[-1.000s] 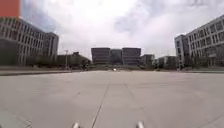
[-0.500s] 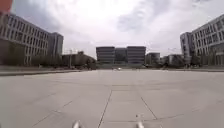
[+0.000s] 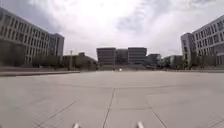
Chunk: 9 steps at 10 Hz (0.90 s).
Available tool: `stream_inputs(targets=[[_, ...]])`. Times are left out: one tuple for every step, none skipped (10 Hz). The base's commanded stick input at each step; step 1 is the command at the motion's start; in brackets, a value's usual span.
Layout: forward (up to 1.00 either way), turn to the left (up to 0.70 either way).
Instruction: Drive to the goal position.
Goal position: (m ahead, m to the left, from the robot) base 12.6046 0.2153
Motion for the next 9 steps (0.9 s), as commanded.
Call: stream_inputs(targets=[[0.70, 0.00], [0.70, 0.00], [0.70, 0.00], [0.70, 0.00], [0.70, 0.00], [0.70, 0.00], [0.70, 0.00], [0.70, 0.00], [0.70, 0.00]])
